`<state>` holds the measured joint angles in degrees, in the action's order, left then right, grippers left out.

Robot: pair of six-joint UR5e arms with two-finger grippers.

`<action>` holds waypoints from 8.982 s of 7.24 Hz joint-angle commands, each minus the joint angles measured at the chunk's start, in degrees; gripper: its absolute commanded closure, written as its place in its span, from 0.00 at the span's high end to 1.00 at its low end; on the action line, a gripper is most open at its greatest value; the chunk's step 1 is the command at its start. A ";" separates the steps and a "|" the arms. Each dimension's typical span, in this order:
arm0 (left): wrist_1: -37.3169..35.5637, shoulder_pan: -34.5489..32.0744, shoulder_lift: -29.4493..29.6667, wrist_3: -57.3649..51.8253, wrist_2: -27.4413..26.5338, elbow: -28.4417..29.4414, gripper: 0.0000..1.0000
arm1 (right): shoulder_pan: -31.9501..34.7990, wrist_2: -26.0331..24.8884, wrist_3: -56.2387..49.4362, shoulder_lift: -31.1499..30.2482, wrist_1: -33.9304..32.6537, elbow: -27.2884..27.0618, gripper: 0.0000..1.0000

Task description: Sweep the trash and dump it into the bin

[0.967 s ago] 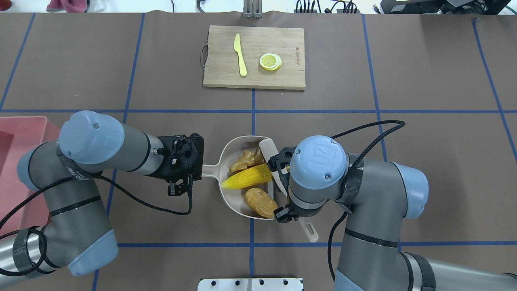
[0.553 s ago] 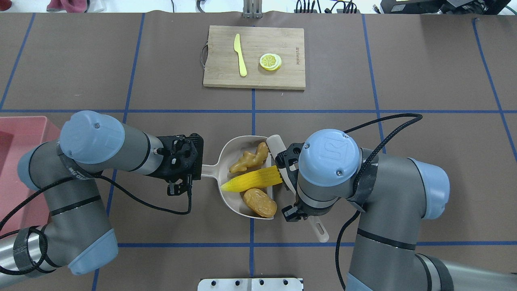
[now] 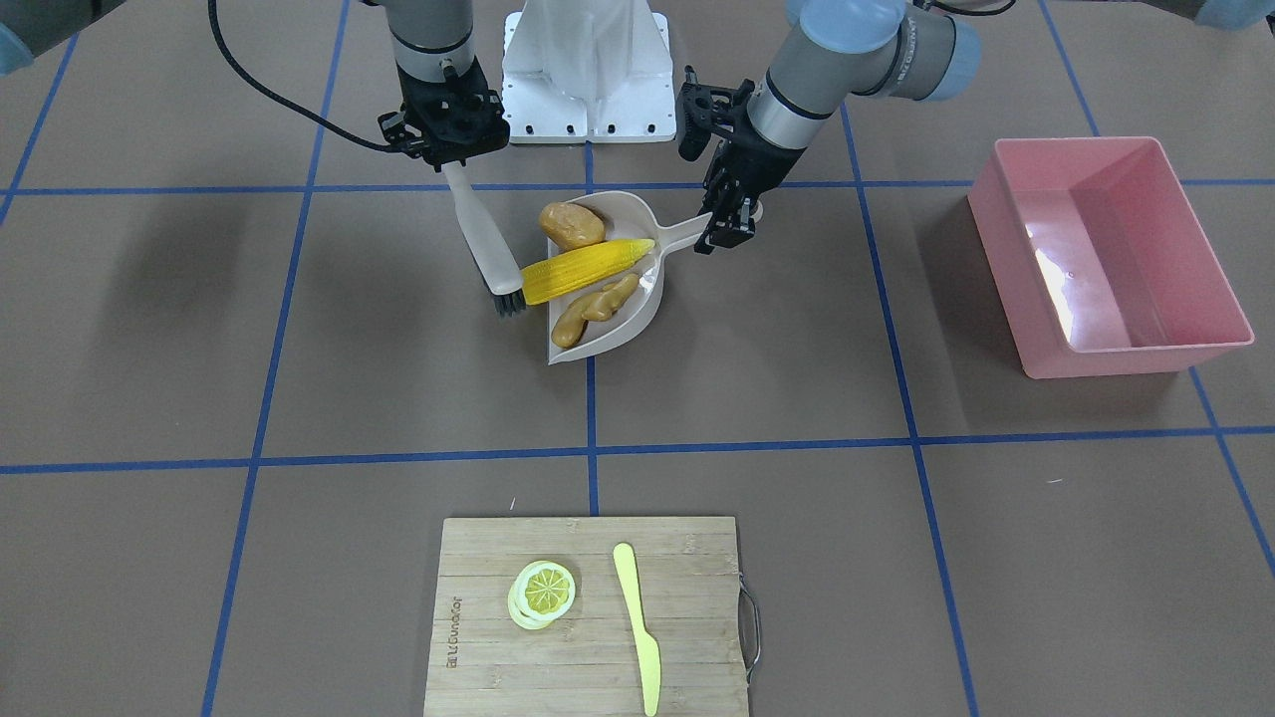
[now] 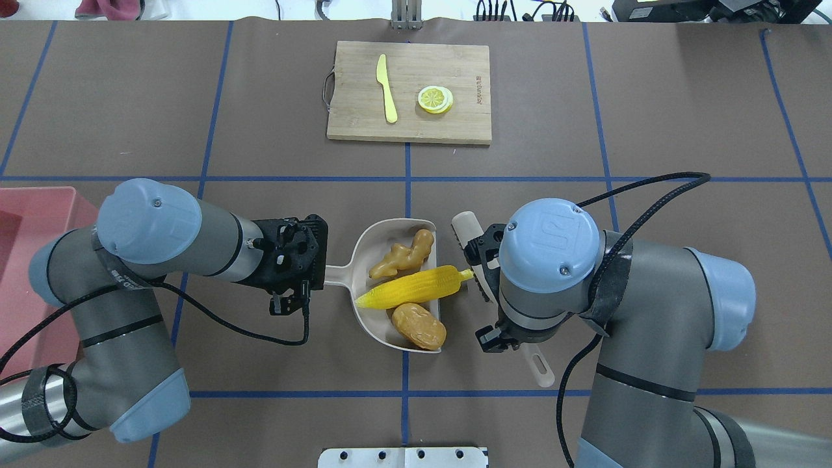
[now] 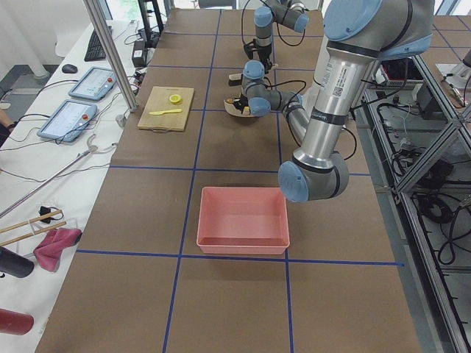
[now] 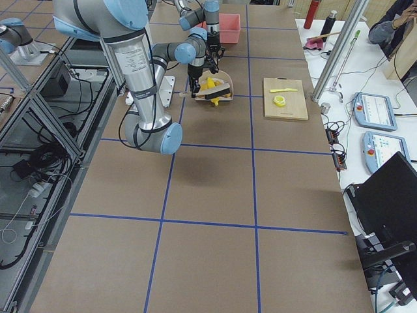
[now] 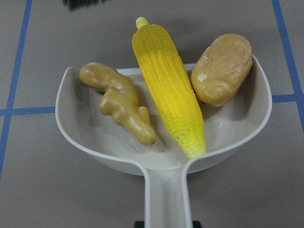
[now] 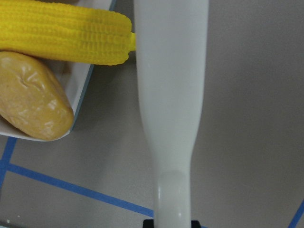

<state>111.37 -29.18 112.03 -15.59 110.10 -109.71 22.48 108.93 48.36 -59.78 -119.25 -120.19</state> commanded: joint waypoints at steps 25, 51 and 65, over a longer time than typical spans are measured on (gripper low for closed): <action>8.52 -1.49 -0.32 7.77 -0.06 5.48 0.00 | 27.26 22.03 -8.20 -24.66 16.34 9.68 0.00; 66.24 -1.14 3.20 30.70 -16.84 23.58 0.00 | 33.60 11.74 -36.77 2.48 24.42 43.46 0.00; 44.74 0.18 2.32 35.80 -15.70 23.05 0.00 | 26.74 15.96 -24.72 -0.95 20.99 31.42 0.00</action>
<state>157.53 -29.10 114.46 20.21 94.40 -86.82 49.18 124.46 23.60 -60.73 -98.27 -88.63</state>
